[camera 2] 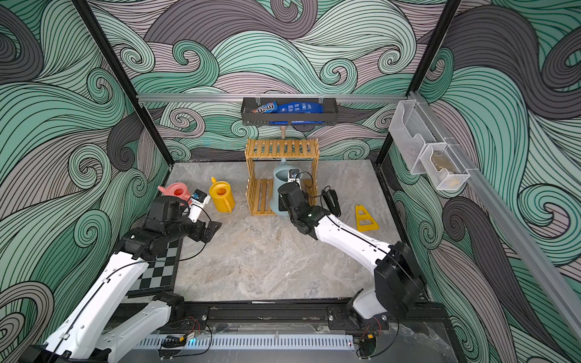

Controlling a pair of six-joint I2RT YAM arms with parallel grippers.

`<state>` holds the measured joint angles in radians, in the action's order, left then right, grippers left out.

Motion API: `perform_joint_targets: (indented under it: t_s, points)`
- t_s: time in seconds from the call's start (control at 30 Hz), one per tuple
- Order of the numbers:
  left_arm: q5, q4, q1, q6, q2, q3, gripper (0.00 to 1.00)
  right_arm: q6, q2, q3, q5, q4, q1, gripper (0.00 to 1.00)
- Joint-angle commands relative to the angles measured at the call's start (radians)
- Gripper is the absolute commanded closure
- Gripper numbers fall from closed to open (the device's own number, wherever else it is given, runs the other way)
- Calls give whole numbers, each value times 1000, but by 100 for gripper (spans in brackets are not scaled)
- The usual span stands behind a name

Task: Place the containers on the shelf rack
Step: 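Place the container on the shelf.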

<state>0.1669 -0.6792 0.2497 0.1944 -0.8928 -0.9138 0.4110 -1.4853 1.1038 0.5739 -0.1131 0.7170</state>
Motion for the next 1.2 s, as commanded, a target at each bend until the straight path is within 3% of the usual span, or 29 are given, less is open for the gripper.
perform_joint_targets:
  t_s: [0.0, 0.77, 1.17]
  points:
    - [1, -8, 5, 11, 4, -8, 1, -24, -5, 18, 40, 116, 8, 100]
    - [-18, -9, 17, 15, 10, -8, 1, -39, -102, 60, 82, 132, 49, 100]
    - [-17, 2, 25, 17, 19, 6, 1, -29, -113, 82, 99, 100, 58, 81]
